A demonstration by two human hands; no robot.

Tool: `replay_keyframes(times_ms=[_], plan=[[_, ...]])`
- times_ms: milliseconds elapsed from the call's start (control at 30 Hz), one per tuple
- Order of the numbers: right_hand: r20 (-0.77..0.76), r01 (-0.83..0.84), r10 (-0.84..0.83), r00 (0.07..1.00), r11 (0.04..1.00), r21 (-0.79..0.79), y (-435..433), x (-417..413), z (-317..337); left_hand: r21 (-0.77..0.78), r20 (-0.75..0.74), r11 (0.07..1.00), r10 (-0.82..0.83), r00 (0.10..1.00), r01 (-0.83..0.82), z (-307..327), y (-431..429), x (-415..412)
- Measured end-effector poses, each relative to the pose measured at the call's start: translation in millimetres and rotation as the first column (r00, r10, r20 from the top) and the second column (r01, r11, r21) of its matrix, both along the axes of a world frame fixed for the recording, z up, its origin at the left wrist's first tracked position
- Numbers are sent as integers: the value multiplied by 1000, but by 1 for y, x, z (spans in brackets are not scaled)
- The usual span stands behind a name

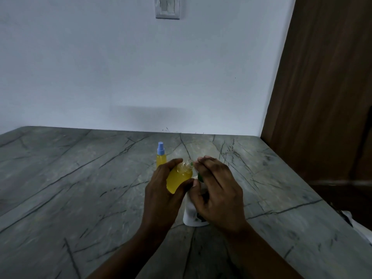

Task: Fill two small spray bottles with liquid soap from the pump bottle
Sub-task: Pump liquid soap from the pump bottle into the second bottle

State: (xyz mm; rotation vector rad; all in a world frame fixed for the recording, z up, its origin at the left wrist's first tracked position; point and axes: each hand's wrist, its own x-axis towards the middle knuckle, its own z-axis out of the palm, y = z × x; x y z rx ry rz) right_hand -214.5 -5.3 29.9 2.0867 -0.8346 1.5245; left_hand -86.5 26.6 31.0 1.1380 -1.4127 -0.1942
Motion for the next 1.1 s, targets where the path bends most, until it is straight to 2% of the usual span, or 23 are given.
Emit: replay_keyframes(times_ms=[267,833,1100], plan=[[-34,21,-21,999,1000,11,0,-2,9,3,22,1000,14,1000,-14,-1,-1,2],[18,-19,19,1000,1000,25,1,0,2,3,-26,1000,-14,1000,14,-1,-1,0],[22,-7,7,1000,1000,18,1,1,0,-6,7,1000,13,1000,-13,-2,-2,1]])
